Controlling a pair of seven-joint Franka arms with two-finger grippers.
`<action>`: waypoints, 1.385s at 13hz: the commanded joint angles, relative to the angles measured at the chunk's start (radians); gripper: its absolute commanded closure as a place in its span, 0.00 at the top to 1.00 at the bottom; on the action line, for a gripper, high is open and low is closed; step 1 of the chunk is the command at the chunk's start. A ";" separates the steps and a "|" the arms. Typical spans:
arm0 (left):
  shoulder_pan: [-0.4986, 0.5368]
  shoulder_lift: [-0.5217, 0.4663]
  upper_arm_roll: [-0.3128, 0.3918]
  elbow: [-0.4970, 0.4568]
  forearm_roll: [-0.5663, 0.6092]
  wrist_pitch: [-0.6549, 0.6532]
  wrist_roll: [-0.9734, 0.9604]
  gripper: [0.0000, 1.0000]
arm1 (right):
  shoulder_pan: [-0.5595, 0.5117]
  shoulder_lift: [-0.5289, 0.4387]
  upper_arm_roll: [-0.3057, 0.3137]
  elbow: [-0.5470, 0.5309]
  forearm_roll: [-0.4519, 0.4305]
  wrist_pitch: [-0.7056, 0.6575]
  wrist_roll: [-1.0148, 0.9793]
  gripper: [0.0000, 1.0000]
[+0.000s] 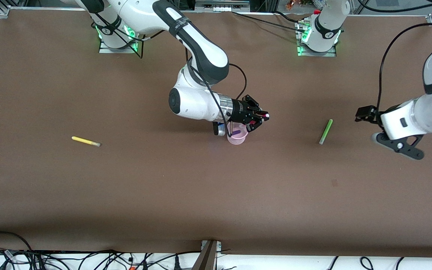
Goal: Organize pens into pink holder with both arms
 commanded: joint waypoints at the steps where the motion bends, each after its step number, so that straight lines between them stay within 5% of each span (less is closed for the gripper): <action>1: -0.089 -0.166 0.145 -0.124 -0.023 0.103 -0.133 1.00 | 0.018 0.039 -0.009 0.040 0.014 0.000 -0.015 0.00; 6: -0.223 -0.384 0.352 -0.352 -0.144 0.260 -0.351 1.00 | 0.014 0.043 -0.009 0.000 0.019 -0.004 -0.134 0.00; 18: -0.188 -0.308 0.356 -0.202 -0.103 0.152 -0.239 1.00 | -0.043 0.041 -0.009 -0.010 0.047 -0.107 -0.208 0.01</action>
